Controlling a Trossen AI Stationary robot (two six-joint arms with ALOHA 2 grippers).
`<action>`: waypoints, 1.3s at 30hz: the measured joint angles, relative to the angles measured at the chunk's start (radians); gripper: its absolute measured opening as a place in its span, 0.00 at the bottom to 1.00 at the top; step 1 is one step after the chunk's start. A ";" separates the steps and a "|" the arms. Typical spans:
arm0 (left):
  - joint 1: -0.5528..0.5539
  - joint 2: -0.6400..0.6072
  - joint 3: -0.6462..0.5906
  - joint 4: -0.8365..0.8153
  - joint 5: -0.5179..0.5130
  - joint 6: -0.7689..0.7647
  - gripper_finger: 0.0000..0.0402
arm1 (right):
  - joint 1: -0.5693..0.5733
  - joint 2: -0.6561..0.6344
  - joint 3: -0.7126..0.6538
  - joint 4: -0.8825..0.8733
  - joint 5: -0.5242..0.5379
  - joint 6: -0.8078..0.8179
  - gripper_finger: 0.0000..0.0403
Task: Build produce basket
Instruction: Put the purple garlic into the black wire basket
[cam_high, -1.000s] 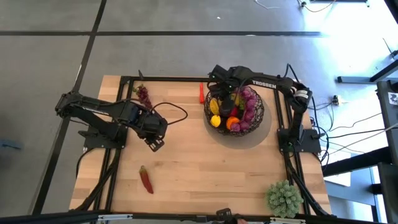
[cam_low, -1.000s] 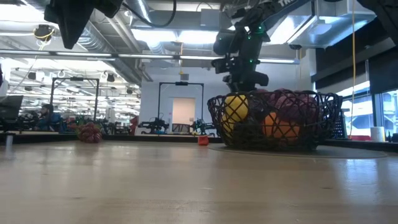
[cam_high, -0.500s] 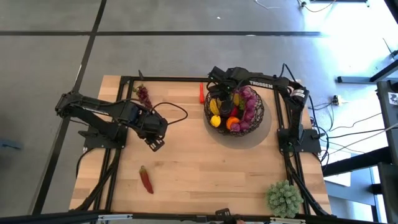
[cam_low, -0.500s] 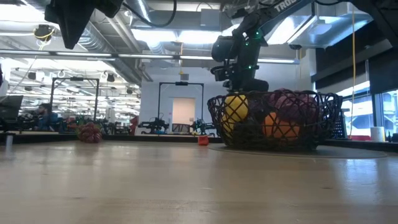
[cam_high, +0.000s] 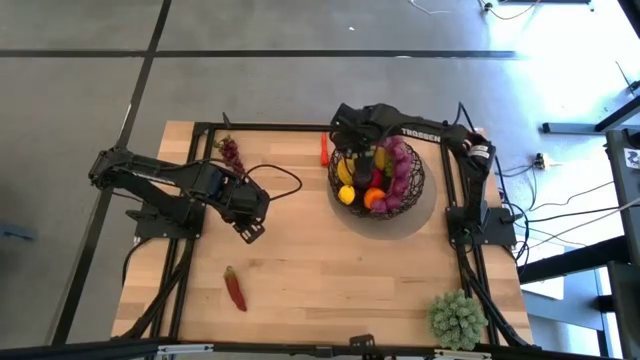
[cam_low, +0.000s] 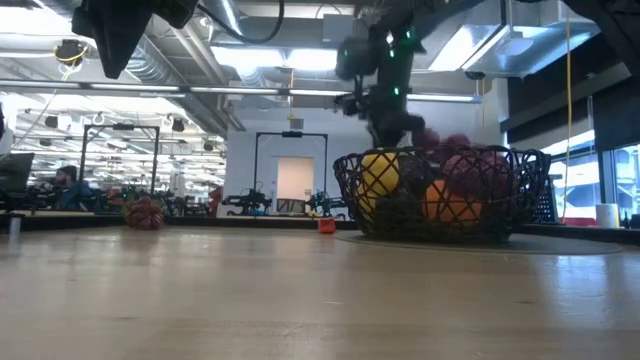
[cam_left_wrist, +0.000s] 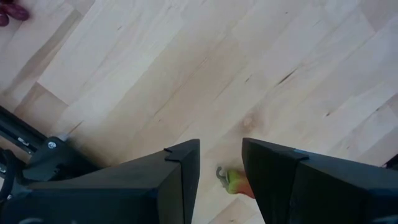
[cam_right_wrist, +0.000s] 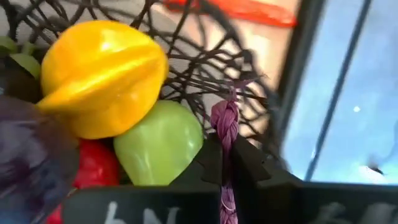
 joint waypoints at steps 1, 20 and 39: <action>0.000 0.000 0.000 0.000 0.000 0.001 0.27 | 0.004 0.000 0.031 -0.030 0.015 0.015 0.01; 0.000 0.000 0.000 0.000 -0.001 0.057 0.27 | 0.100 -0.014 0.521 -0.570 0.353 0.396 0.00; 0.030 0.000 0.000 0.094 -0.207 0.193 0.27 | 0.130 -0.405 0.223 -0.577 0.417 0.774 0.00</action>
